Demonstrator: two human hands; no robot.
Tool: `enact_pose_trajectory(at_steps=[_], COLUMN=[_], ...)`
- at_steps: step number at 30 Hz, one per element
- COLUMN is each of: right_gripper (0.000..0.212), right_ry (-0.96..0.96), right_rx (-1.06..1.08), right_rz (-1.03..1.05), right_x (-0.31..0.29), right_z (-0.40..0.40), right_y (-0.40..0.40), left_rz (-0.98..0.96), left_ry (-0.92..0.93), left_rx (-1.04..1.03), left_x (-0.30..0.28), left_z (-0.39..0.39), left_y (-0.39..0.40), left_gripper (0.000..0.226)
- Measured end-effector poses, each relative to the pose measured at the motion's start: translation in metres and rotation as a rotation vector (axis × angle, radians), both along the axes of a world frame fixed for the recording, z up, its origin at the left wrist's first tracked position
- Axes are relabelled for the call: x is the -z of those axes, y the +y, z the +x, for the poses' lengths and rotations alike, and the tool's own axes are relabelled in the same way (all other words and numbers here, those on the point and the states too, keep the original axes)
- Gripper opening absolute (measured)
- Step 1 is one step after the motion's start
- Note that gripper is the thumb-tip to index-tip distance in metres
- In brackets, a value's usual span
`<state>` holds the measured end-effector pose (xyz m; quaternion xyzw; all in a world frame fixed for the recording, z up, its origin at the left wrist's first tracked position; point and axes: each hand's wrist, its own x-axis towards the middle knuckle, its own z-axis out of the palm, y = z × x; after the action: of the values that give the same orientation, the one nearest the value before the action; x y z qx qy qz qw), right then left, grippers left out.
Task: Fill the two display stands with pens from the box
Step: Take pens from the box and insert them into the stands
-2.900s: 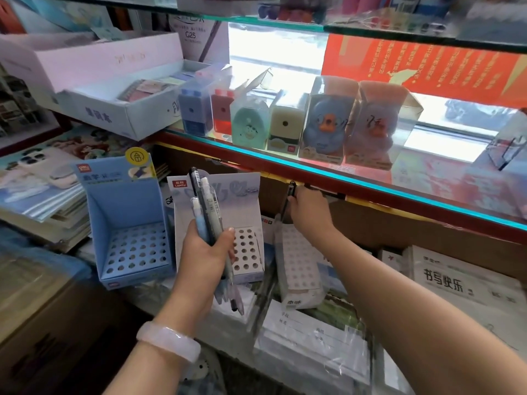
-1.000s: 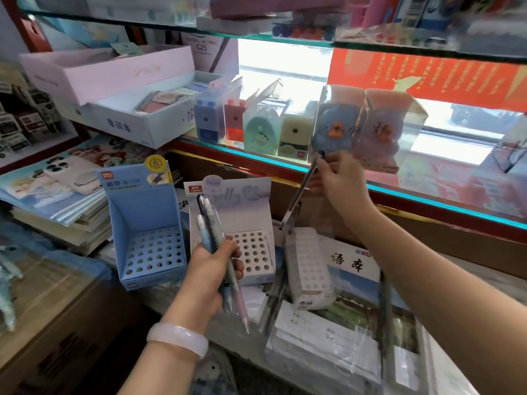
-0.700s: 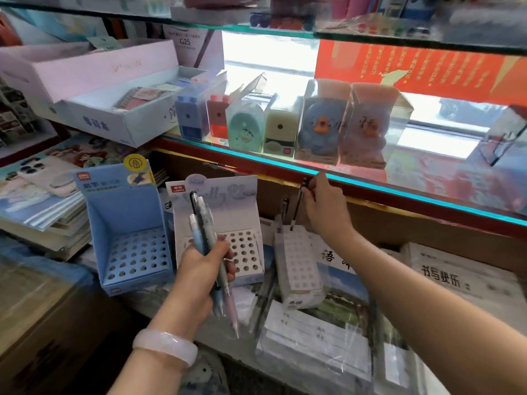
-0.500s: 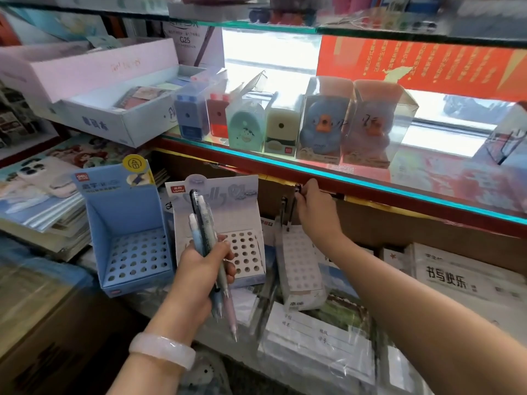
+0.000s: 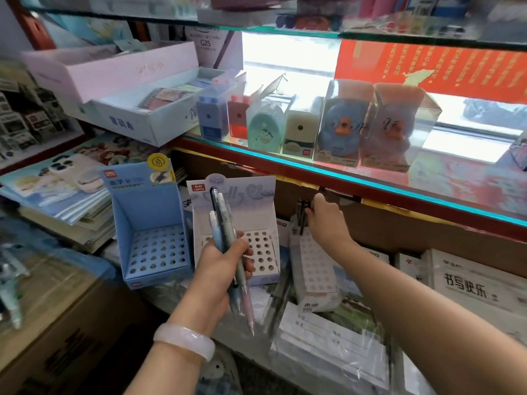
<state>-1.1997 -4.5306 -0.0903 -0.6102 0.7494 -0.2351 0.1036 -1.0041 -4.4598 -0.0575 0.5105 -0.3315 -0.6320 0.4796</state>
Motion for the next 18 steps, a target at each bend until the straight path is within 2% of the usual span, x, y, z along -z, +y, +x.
enact_pose_trajectory(at_steps=[4,6,7,9,11,12,15,18], right_gripper=[0.014,0.017,0.017,0.021,0.030,0.031,0.029,0.025], right_ry=[0.104,0.210,0.192,-0.058,-0.400,-0.506,-0.626,-0.759], right_rx=[0.016,0.022,-0.008,-0.148,-0.270,-0.285,-0.293,-0.290], right_rz=[0.050,-0.048,-0.099,-0.071,0.102,0.187,0.298,0.270], right_x=[-0.014,-0.027,-0.036,-0.054,-0.072,-0.079,-0.085,-0.085], right_z=[0.001,0.008,0.015,0.035,0.057,0.066,0.077,0.076], right_y=[0.009,0.017,0.021,0.024,0.024,0.024,0.023,0.022], left_rz=[-0.019,-0.012,-0.017,-0.051,-0.089,-0.101,-0.103,-0.101], left_ry=[0.020,-0.003,-0.034,-0.115,-0.202,-0.243,-0.315,-0.308], left_rx=[0.040,0.053,0.064,0.102,0.150,0.172,0.204,0.206], left_x=[-0.002,-0.001,0.000,0.004,0.006,0.006,0.003,0.004], left_z=[0.001,0.001,0.001,0.001,-0.001,-0.001,-0.002,-0.001], left_y=[0.005,0.005,0.005,0.005,0.007,0.008,0.011,0.012], left_gripper=[0.014,0.015,0.015,0.016,0.015,0.015,0.016,0.018])
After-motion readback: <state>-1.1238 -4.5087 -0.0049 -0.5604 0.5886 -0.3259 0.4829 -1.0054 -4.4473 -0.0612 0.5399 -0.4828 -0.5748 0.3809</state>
